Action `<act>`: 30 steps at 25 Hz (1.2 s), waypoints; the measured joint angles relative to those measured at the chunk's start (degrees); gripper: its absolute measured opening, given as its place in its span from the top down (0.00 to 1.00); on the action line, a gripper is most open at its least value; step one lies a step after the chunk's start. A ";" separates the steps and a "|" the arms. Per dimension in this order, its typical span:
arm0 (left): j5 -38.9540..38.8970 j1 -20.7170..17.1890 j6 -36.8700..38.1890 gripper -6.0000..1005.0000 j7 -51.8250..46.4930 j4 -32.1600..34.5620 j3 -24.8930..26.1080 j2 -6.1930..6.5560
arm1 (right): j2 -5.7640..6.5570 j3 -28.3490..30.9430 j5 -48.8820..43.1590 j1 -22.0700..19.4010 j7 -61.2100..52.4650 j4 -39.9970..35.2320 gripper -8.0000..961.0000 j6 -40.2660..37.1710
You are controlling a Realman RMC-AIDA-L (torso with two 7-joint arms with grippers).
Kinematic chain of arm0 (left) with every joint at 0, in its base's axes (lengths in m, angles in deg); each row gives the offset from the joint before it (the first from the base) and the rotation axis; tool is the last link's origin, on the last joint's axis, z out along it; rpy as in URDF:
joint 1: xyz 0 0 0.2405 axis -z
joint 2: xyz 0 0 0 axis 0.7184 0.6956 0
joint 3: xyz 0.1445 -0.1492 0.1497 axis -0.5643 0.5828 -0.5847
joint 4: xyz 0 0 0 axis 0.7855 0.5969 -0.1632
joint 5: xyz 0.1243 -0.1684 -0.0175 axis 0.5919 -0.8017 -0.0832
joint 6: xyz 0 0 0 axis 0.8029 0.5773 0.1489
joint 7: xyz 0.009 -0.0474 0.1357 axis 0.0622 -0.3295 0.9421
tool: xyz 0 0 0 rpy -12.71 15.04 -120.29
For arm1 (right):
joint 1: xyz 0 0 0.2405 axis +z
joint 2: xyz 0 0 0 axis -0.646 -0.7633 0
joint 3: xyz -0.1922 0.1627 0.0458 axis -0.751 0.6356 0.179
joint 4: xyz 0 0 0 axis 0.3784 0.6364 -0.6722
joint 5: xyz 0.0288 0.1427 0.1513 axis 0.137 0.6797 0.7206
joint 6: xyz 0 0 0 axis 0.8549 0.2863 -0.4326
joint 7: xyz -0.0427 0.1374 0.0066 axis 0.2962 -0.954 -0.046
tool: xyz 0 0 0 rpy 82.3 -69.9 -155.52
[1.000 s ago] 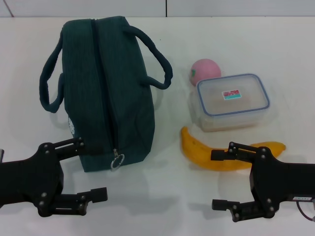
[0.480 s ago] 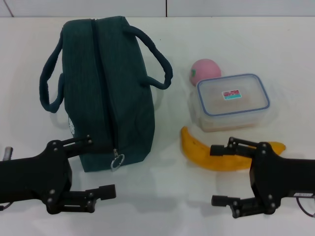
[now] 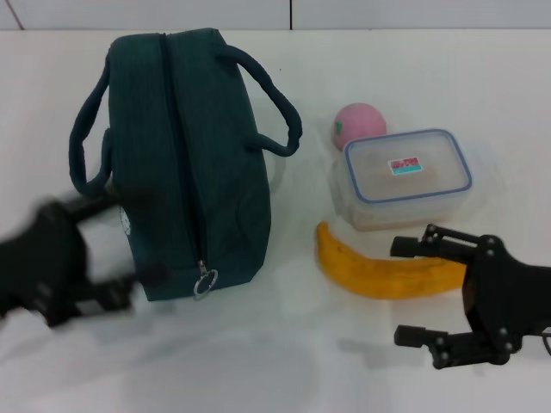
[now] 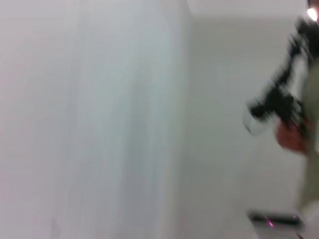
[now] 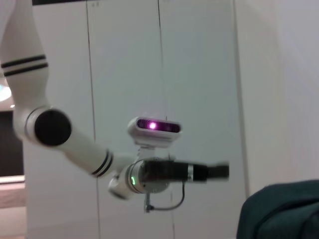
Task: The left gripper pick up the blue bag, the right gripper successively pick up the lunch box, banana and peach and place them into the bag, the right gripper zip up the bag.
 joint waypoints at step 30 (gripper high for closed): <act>20.14 15.34 -28.09 0.14 -57.87 18.10 14.29 4.82 | -0.48 10.59 0.07 -1.30 0.05 -0.10 0.12 -2.00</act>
